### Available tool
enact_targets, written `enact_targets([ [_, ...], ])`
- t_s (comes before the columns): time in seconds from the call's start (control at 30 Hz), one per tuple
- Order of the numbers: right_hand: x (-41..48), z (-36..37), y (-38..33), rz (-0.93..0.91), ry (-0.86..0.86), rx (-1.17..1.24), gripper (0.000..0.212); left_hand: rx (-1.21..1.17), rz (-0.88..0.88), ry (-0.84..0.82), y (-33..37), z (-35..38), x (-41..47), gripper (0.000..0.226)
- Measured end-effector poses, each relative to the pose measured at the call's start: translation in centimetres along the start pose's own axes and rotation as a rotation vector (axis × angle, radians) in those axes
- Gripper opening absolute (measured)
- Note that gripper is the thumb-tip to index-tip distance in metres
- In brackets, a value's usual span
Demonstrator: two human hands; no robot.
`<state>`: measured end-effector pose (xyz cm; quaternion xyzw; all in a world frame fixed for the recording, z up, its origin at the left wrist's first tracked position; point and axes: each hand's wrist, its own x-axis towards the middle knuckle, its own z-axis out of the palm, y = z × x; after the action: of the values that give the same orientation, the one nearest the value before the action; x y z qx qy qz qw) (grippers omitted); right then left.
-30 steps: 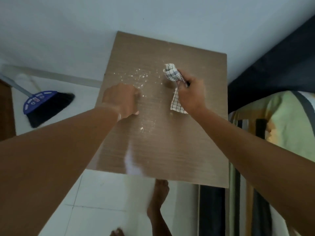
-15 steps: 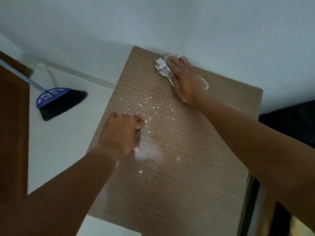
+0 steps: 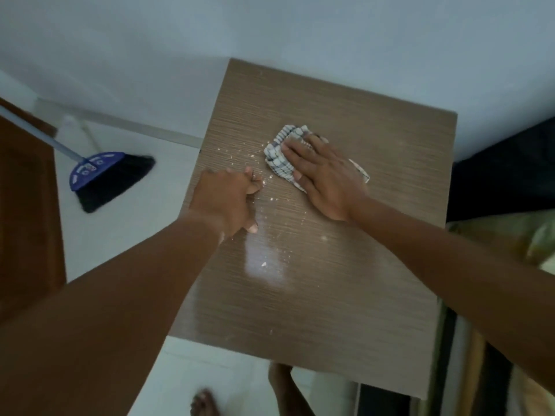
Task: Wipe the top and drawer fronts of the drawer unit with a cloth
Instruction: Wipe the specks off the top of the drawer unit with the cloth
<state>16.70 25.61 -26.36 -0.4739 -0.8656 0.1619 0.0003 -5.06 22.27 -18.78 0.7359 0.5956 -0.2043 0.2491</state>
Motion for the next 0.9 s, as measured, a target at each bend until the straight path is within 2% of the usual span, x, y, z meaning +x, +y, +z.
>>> enact_targets([
  [0.13,-7.7,2.9,-5.8,-0.018,-0.023,-0.016,0.052,0.059,0.063,0.029,-0.8,1.0,-0.4,0.099],
  [0.27,-14.7,6.1,-13.3,-0.053,-0.024,-0.028,0.052,0.075,0.198,0.216,-2.8,3.9,-4.1,0.072],
  [0.33,-16.8,7.4,-16.4,-0.044,0.004,-0.018,0.052,-0.016,0.209,0.282,-4.0,5.9,-6.8,0.06],
  [0.43,-18.6,8.7,-19.5,-0.039,0.022,-0.047,0.054,-0.124,0.178,0.267,-6.0,9.0,-9.6,0.06],
  [0.6,-19.9,10.8,-21.5,-0.054,0.151,-0.027,0.05,-0.077,0.133,0.255,-7.3,12.1,-11.1,0.059],
  [0.77,-21.1,12.0,-23.3,-0.078,0.317,0.077,0.058,-0.115,0.087,0.223,-6.8,10.9,-11.1,0.058],
  [0.9,-21.9,11.5,-25.6,-0.053,0.343,0.27,0.049,-0.101,0.068,0.197,-6.5,10.4,-11.3,0.057],
])
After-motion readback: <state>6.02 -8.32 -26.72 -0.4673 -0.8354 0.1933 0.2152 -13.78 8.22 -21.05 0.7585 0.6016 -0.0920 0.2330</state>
